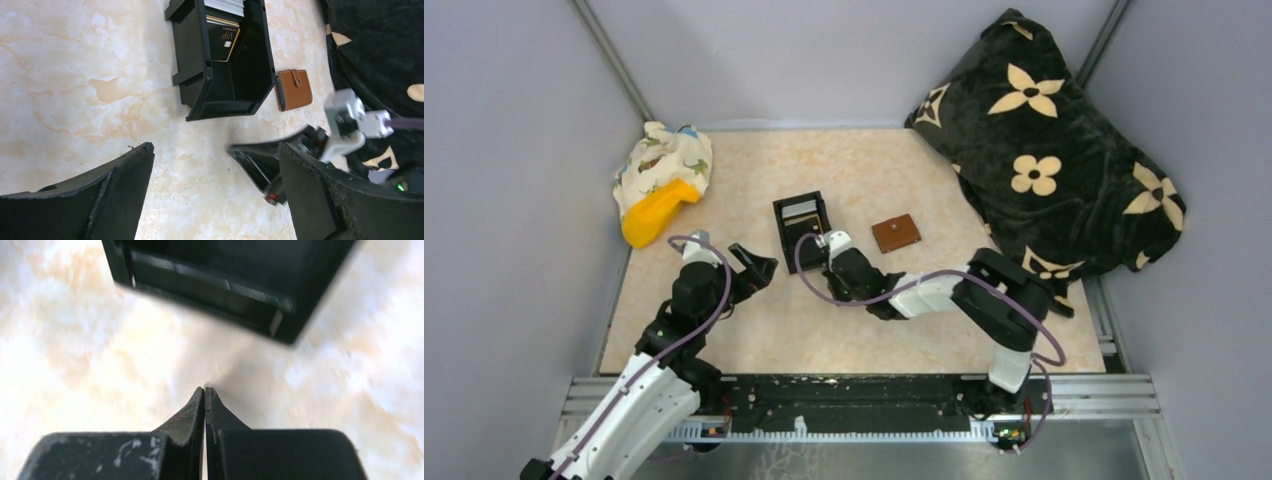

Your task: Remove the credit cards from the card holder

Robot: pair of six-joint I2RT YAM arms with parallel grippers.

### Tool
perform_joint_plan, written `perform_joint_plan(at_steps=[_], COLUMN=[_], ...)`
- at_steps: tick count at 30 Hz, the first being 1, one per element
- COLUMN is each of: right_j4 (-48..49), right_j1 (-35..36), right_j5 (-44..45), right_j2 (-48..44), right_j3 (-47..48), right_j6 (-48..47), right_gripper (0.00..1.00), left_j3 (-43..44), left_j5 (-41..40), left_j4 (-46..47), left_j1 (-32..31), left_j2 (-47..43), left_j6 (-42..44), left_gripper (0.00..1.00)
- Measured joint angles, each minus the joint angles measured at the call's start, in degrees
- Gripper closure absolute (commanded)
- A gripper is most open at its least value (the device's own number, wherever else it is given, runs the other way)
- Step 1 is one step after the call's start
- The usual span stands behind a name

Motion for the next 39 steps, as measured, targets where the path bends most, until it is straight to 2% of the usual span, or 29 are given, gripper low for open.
perform_joint_plan(at_steps=[4,8,12,14,17,20,27,29,33,39], right_j4=[-1.64,-4.09,-5.99,-6.82,-9.20,-12.02,-14.58,-15.02,-14.95,-13.46], right_j1=[0.44,-0.48,-7.32,-13.97,-19.85,-22.69,-23.28,-23.39,-23.87,-24.68], right_j5=[1.29,4.83,5.68,5.51,5.81,6.49,8.41,8.85,9.66,9.79], right_j2=[-11.37,-21.94,-28.15,-28.68,-26.53,-20.11,-4.72,-2.10,1.62,3.02], right_j3=[-9.53,-13.75,-14.19,-13.97,-12.61,-7.91,5.46,8.39,12.37,11.67], right_j6=[1.38,1.75,1.51,1.27,0.63,-0.46,-2.19,-2.62,-2.82,-1.88], right_gripper=[0.98,0.92,0.79,0.63,0.50,0.49,0.49,0.49,0.55,0.63], left_j3=[-0.11,-0.15,-1.01,-2.62,-4.87,-6.25,-6.43,-6.43,-6.43,-6.43], left_j5=[0.59,2.67,6.51,9.33,11.96,13.44,15.17,15.23,15.61,15.78], left_j4=[1.09,3.21,6.64,9.33,11.15,11.61,11.56,11.39,11.04,10.60], left_j1=[0.00,0.00,0.00,-0.02,-0.07,-0.31,-0.33,-0.35,-0.42,-0.42], left_j2=[1.03,4.42,8.22,9.31,9.79,9.18,5.90,5.84,5.81,5.86], left_j6=[0.00,0.07,0.48,0.48,0.26,0.31,2.19,2.69,3.32,4.15], left_gripper=[0.01,0.01,0.01,0.02,0.04,0.05,0.04,0.05,0.05,0.05])
